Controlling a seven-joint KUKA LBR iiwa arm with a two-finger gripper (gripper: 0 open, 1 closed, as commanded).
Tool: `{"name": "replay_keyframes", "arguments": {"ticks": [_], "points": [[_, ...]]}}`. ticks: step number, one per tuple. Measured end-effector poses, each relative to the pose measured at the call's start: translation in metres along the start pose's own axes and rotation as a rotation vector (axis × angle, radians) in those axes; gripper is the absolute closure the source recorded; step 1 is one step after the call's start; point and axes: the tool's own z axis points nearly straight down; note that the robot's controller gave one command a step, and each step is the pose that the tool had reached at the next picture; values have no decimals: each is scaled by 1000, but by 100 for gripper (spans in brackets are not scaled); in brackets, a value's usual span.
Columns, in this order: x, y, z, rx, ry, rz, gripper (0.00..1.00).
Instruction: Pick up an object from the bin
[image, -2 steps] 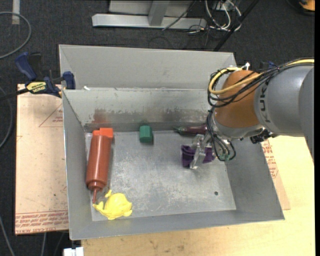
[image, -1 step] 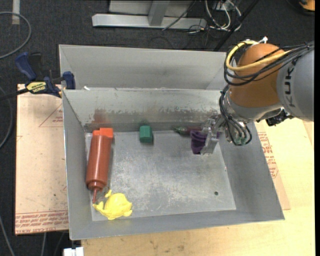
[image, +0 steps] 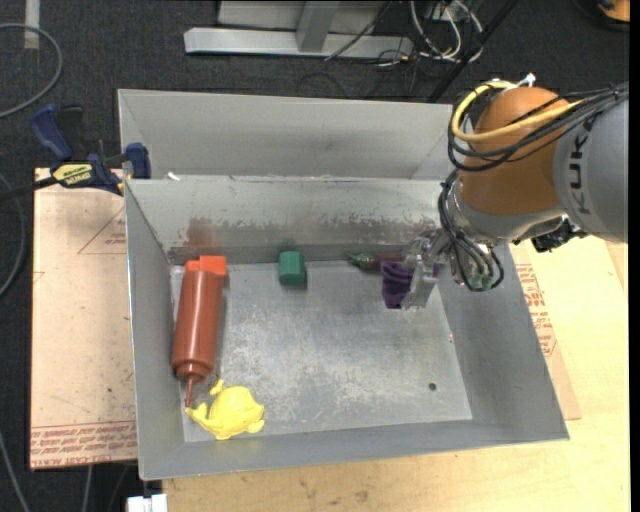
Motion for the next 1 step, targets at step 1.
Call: {"name": "replay_keyframes", "arguments": {"ticks": [1], "points": [[2,10,-37,1,8,-17,100]]}}
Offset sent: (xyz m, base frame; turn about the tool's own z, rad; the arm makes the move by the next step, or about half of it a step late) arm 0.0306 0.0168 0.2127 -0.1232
